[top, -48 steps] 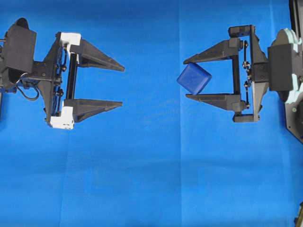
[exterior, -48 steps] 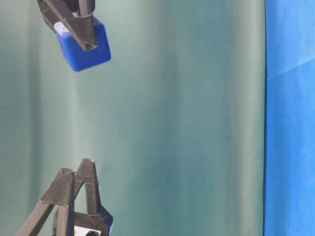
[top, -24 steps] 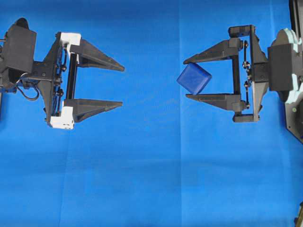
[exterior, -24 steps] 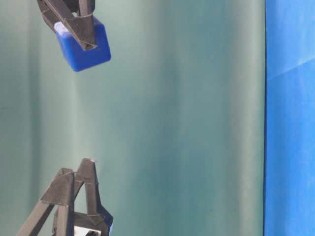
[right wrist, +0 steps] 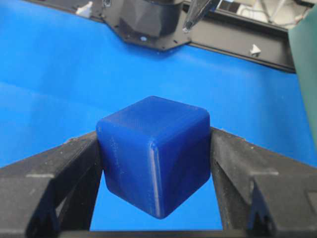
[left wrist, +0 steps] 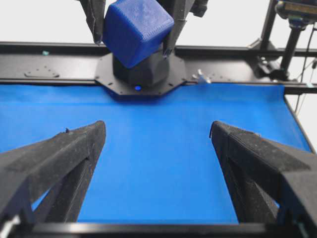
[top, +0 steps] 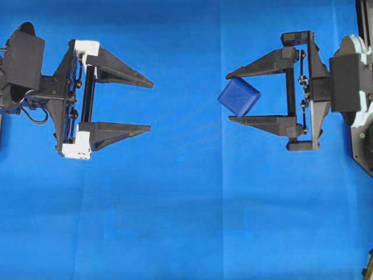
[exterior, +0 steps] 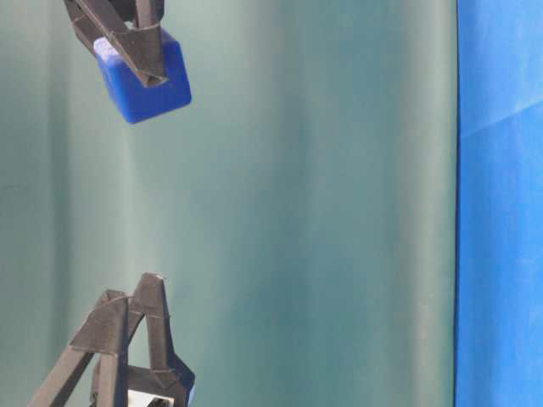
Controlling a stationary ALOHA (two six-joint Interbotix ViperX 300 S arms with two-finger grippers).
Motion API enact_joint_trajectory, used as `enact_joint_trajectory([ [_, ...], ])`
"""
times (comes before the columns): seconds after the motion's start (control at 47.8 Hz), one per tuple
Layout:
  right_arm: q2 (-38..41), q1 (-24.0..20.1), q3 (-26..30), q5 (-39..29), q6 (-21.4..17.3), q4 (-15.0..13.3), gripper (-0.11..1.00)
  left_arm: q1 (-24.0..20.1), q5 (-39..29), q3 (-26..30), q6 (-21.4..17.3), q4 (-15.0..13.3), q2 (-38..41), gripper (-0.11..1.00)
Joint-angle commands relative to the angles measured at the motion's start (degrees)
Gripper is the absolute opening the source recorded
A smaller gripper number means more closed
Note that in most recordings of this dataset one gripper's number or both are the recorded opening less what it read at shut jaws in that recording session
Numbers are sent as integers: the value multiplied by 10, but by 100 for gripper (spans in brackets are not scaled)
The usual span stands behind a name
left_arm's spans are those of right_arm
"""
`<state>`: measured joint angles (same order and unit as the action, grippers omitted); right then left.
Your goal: Handover the blue block to the right arm after grasping it with the left arm, then place it in the designated position.
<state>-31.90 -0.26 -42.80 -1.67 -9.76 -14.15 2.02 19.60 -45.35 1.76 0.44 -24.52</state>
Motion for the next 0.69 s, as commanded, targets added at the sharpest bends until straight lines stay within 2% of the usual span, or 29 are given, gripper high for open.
enact_joint_trajectory([
  [0.0, -7, -1, 11, -3, -1, 3, 47, 2, 4, 11, -1, 1, -8, 91],
  [0.188, -5, -1, 11, -47, -3, 3, 47, 2, 3, 11, -1, 1, -8, 91],
  [0.44, -4, -1, 12, -141, -3, 33, 47, 2, 4, 13, 0, 2, -7, 91],
  [0.67, -4, -1, 12, -186, -3, 41, 47, 2, 3, 14, 0, 1, -7, 91],
])
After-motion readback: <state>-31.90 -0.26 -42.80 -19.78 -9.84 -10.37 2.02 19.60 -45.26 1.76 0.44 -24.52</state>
